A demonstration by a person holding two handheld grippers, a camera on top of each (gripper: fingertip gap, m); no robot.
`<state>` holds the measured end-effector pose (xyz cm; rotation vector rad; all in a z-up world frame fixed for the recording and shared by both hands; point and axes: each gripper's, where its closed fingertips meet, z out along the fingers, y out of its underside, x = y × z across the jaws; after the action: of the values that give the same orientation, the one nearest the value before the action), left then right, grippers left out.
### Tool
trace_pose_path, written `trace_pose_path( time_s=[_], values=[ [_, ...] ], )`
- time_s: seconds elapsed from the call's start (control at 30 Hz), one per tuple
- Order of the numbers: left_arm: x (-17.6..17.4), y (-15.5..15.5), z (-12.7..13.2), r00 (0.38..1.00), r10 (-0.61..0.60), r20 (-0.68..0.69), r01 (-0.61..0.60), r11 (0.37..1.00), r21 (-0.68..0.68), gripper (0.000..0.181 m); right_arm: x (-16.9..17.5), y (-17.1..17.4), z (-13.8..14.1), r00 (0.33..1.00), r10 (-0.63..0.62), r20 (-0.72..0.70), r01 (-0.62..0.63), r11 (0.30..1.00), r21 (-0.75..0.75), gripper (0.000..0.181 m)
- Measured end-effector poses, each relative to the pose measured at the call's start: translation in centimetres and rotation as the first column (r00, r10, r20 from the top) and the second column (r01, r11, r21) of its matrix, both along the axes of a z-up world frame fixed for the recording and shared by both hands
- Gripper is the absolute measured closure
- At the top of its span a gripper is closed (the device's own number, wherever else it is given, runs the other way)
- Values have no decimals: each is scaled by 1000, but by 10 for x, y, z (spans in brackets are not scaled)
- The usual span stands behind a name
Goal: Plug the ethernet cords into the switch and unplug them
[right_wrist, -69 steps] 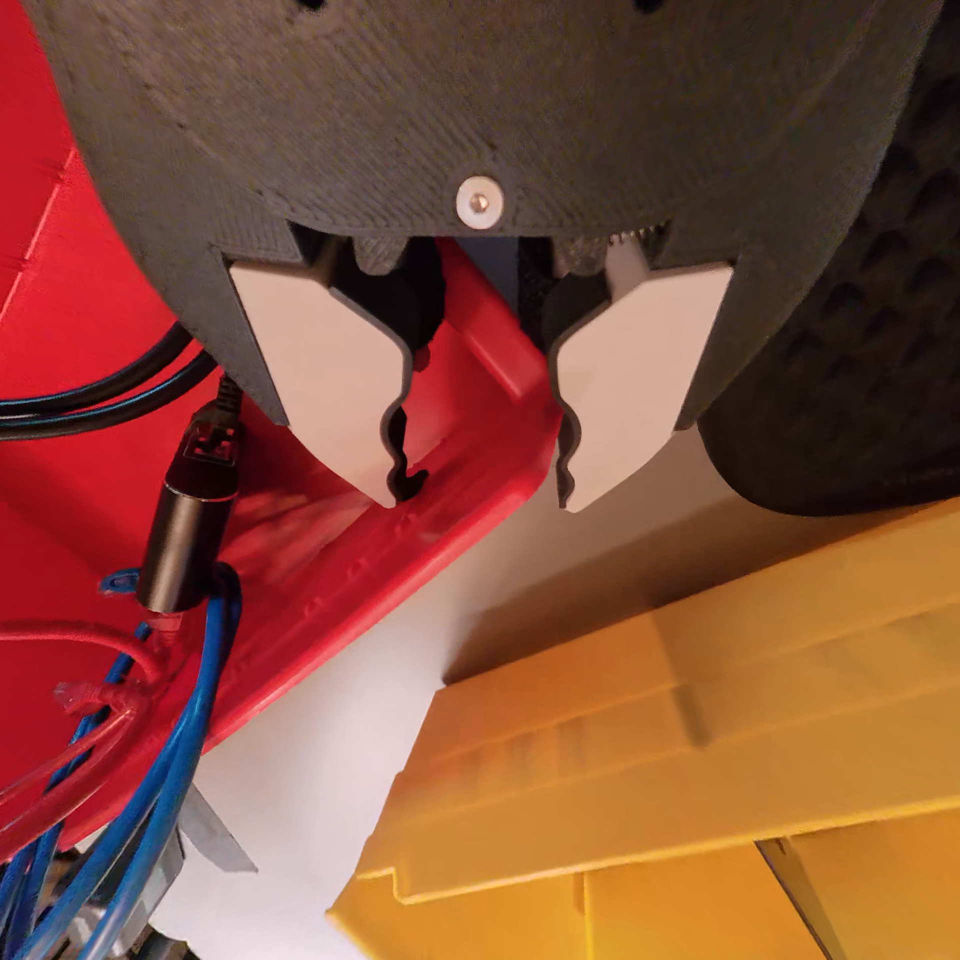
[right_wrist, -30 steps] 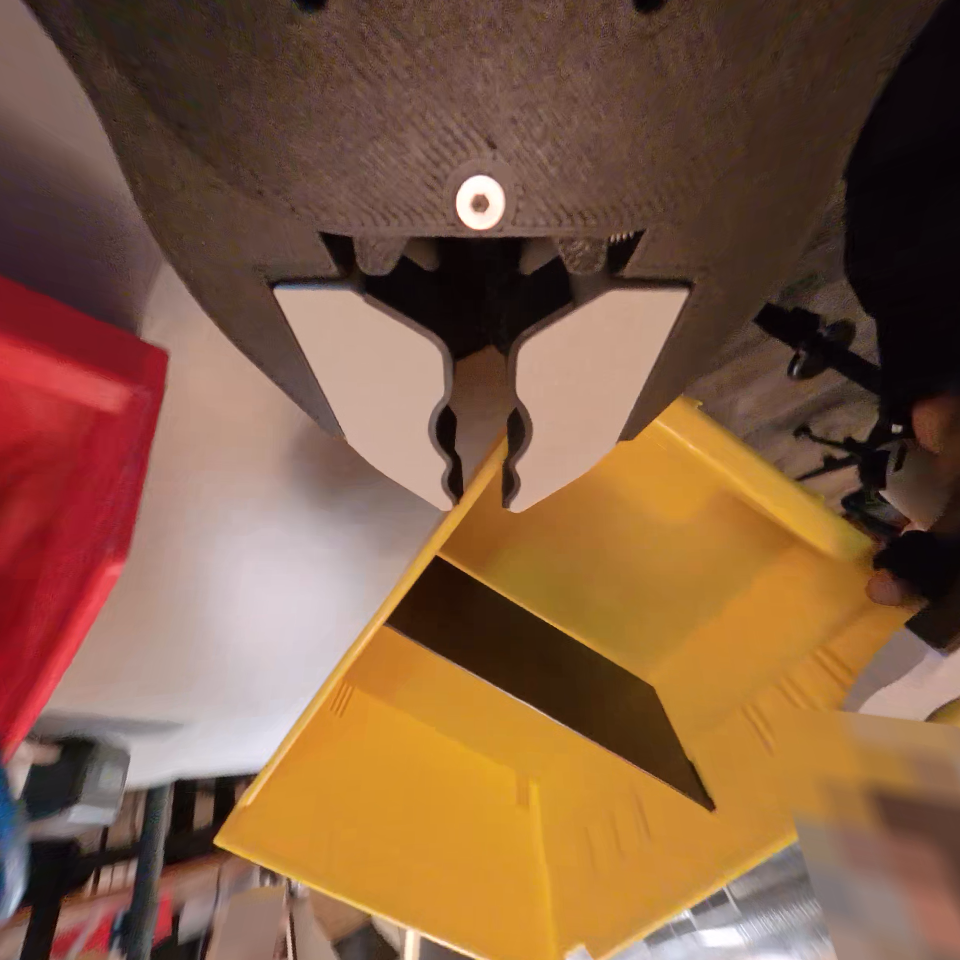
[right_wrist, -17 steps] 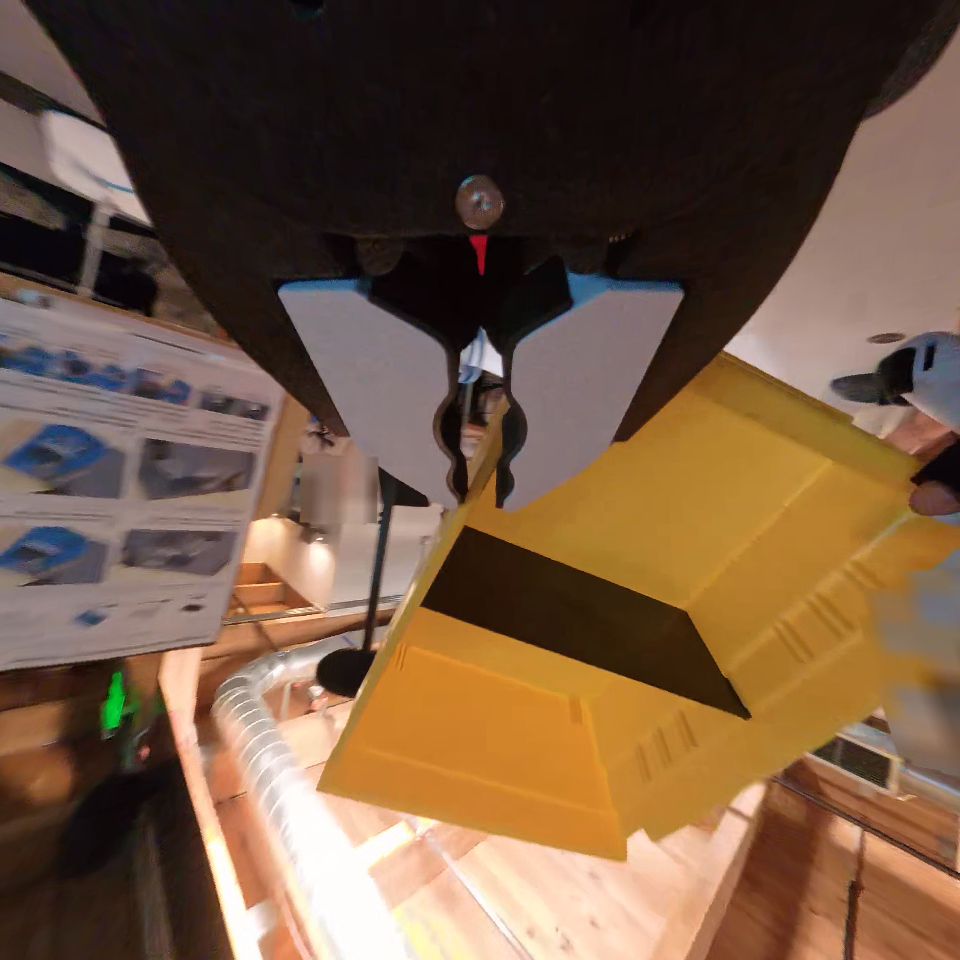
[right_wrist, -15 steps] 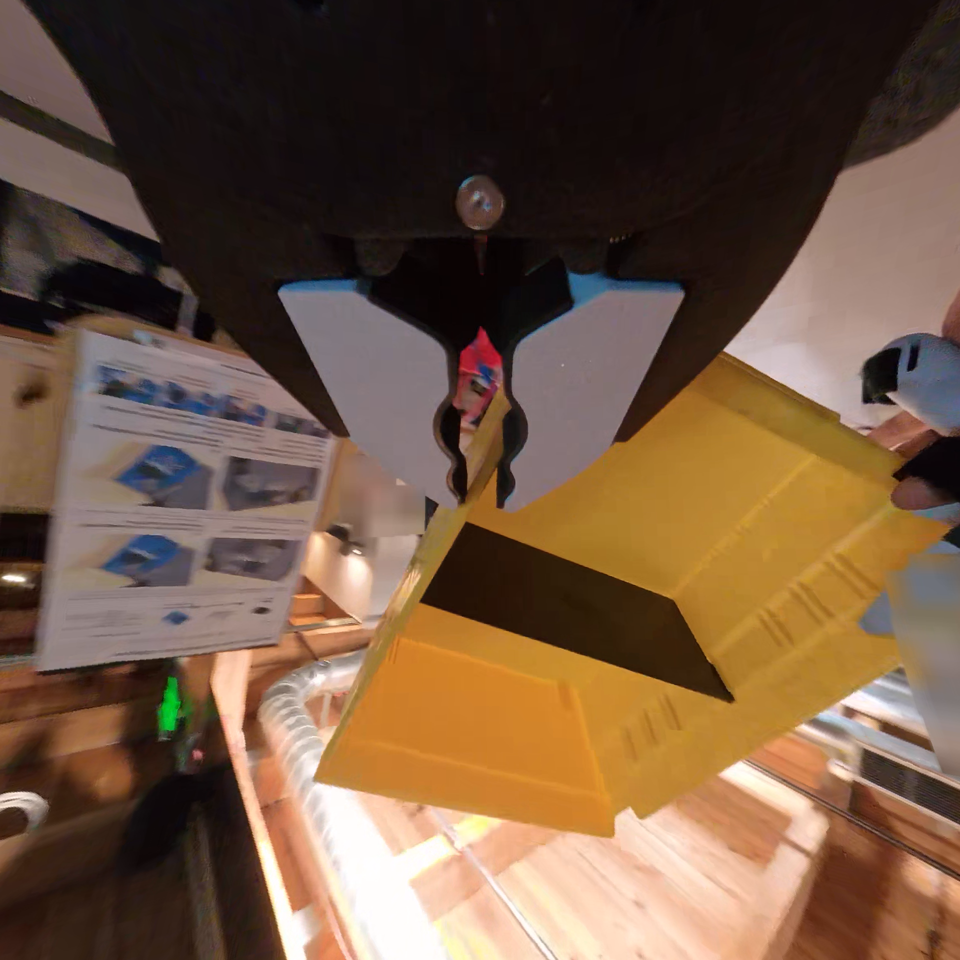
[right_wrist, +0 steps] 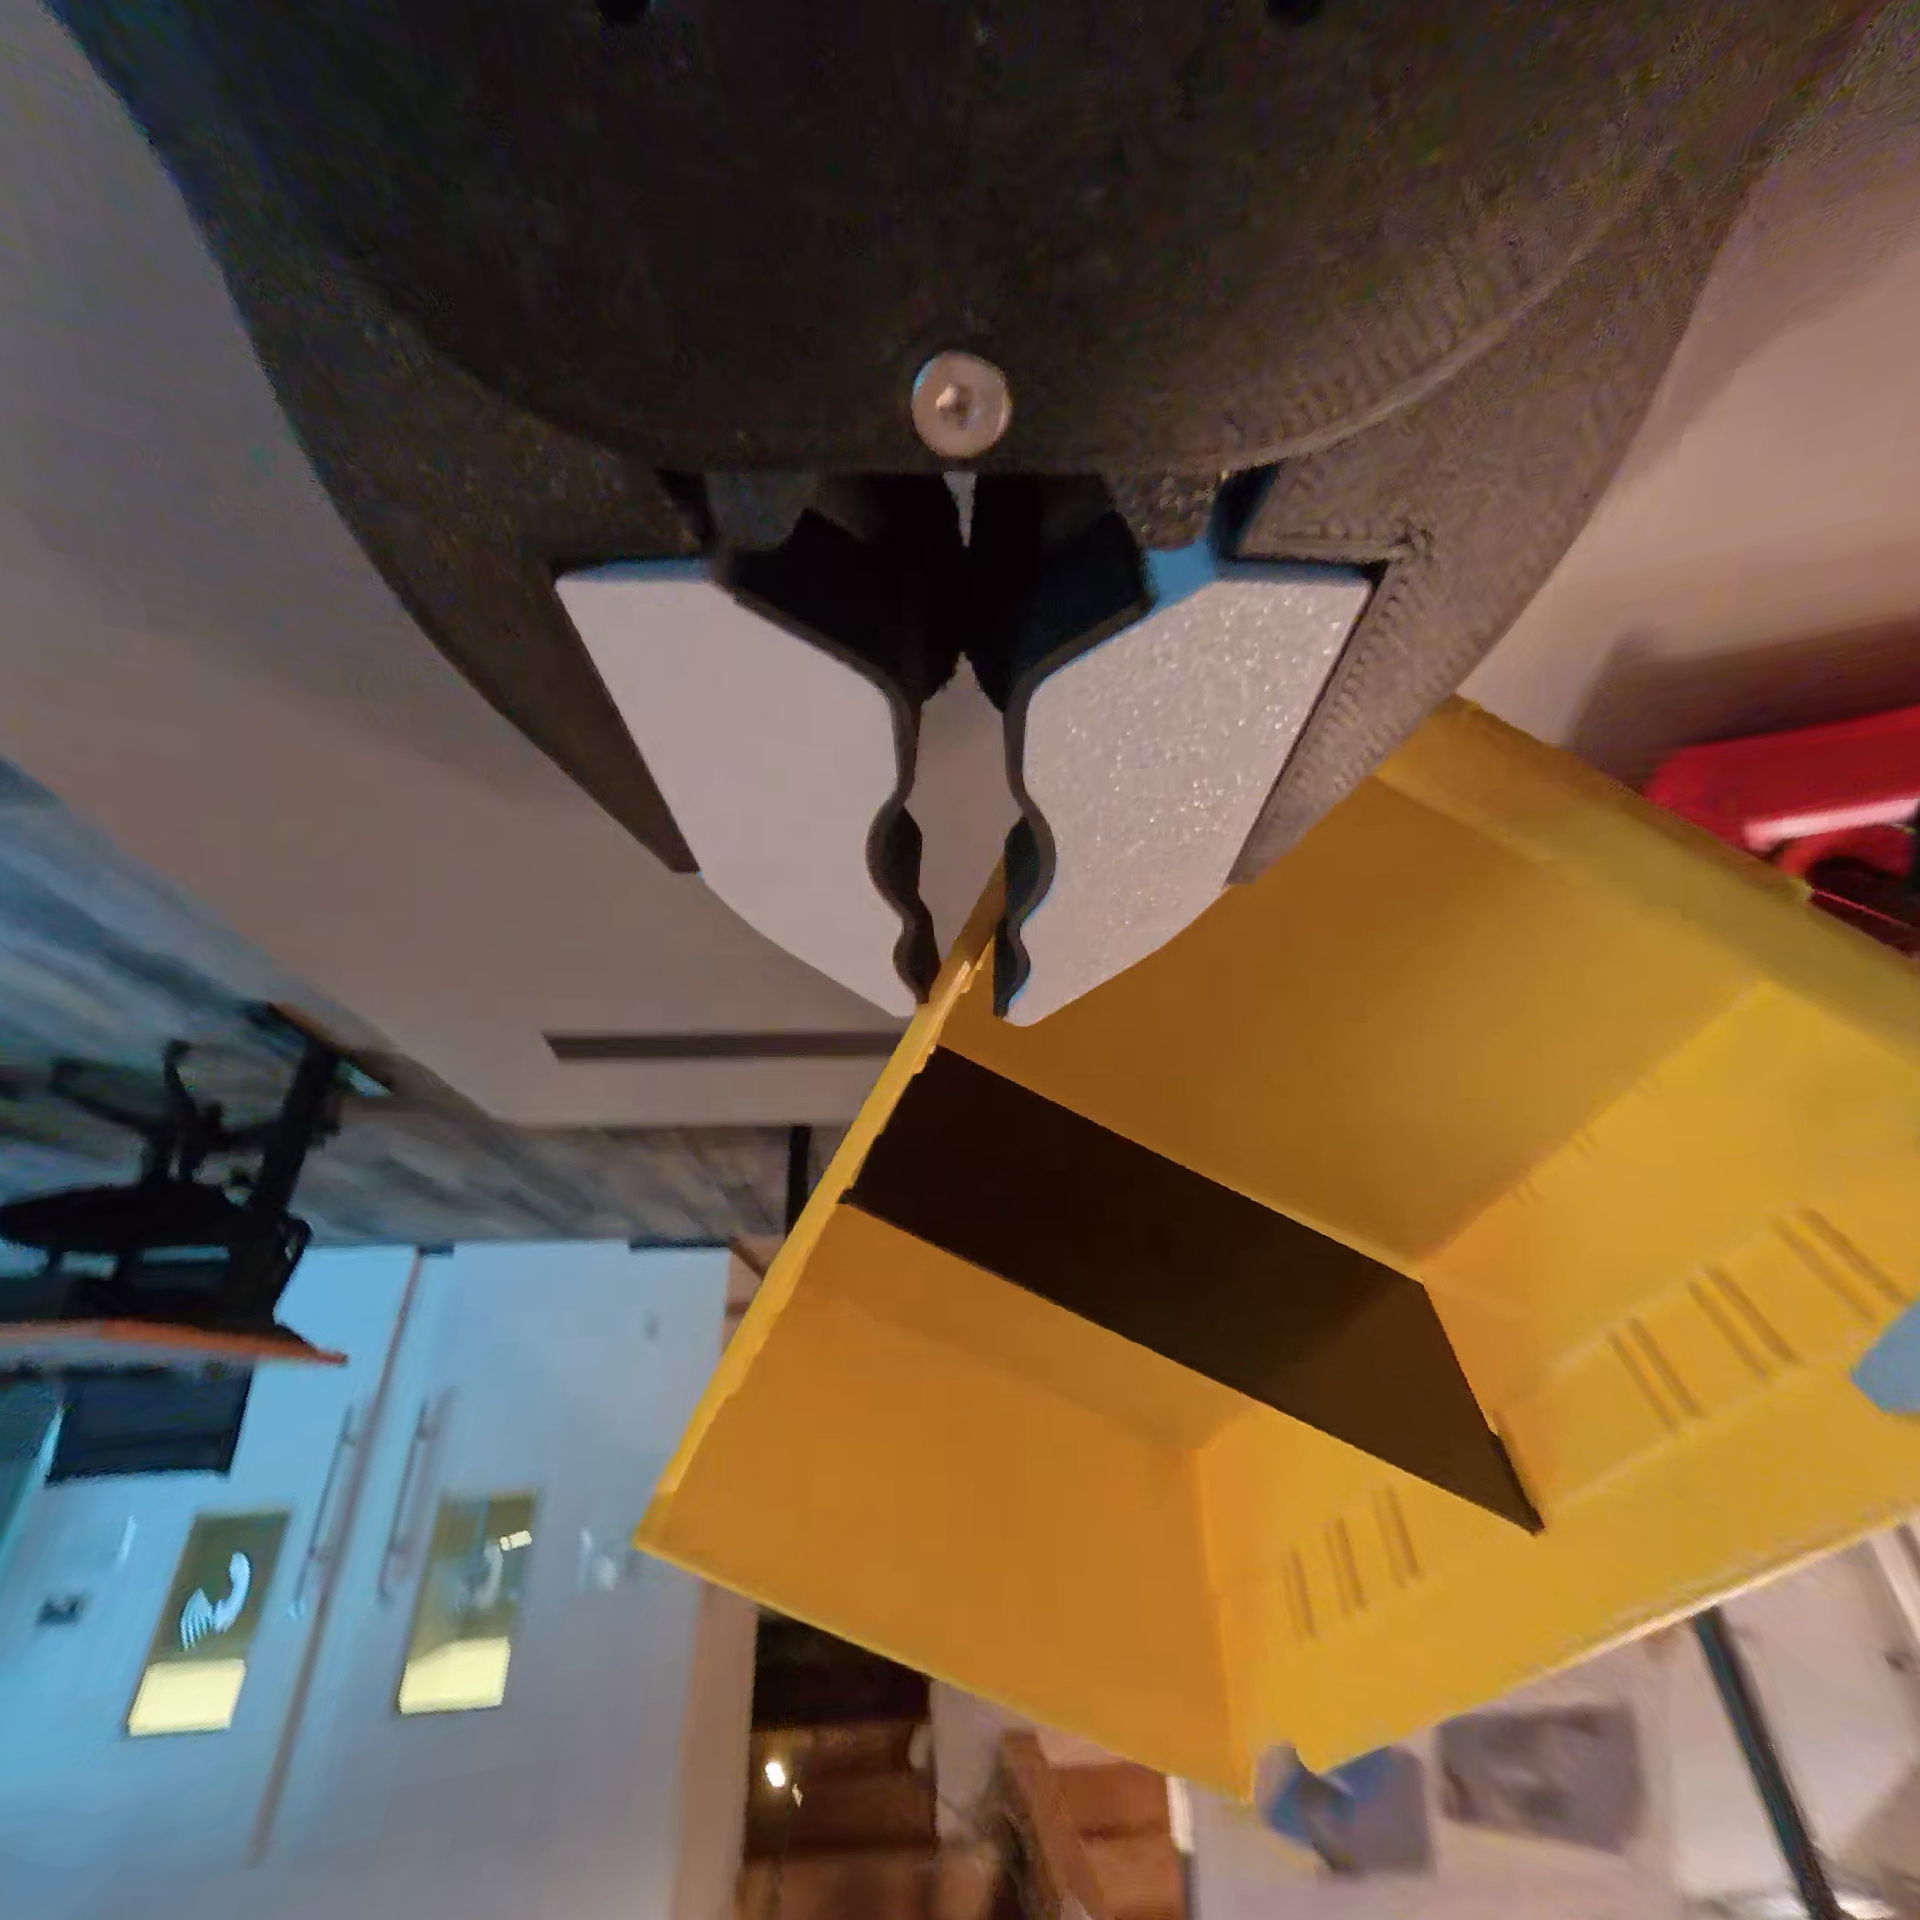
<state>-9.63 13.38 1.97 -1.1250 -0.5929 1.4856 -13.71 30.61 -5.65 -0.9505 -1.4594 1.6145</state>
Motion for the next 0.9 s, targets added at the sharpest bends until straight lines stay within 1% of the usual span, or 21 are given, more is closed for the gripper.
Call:
trace_pose_path(
  time_s=[0.1,0.23,0.3,0.43,0.5,0.57,0.6,0.63,0.67,0.7,0.73,0.77,0.8,0.83,0.87,0.9],
  values=[
    [-28,20,-35,995,-19,99,17,1000,21,173,-15,23,-31,995,-43,89,40,999,35,171],
    [-47,36,-75,971,-72,229,45,992,120,172,-25,44,-53,980,-71,187,52,993,105,172],
    [-54,41,-91,957,-80,279,44,990,132,172,-27,50,-62,972,-98,213,68,987,147,172],
    [-59,42,-110,930,-120,346,58,981,186,171,-29,54,-64,970,-109,219,74,984,162,172],
    [-60,45,-121,909,-135,394,73,983,168,166,-30,56,-62,971,-118,206,84,983,165,172],
    [-62,50,-137,874,-145,464,93,987,134,155,-30,59,-60,973,-126,194,99,985,141,171],
    [-61,54,-144,850,-172,498,119,983,136,146,-31,63,-56,976,-151,157,130,982,134,173],
    [-59,61,-147,830,-214,515,163,976,142,137,-30,66,-46,983,-168,71,157,978,137,174],
    [-54,67,-141,827,-260,499,210,965,154,125,-27,70,-31,982,-181,-56,187,972,139,165],
    [-48,71,-131,831,-302,468,251,953,171,107,-20,75,-13,958,-206,-200,234,963,130,155],
    [-40,74,-116,841,-342,420,290,939,183,92,-8,79,6,912,-220,-346,276,953,122,147],
    [-31,75,-102,850,-363,380,319,931,176,83,7,80,24,846,-215,-488,302,947,107,146],
    [-22,73,-89,857,-370,359,339,929,148,78,24,78,40,771,-198,-606,311,946,87,143],
    [-12,70,-79,863,-363,352,348,931,107,75,40,74,51,711,-168,-683,301,950,80,140],
    [-1,64,-72,867,-349,357,353,934,58,74,52,65,58,682,-121,-721,268,959,93,136],
    [10,56,-69,867,-329,374,355,935,0,75,60,53,61,673,-53,-737,209,970,121,128]
  ],
)
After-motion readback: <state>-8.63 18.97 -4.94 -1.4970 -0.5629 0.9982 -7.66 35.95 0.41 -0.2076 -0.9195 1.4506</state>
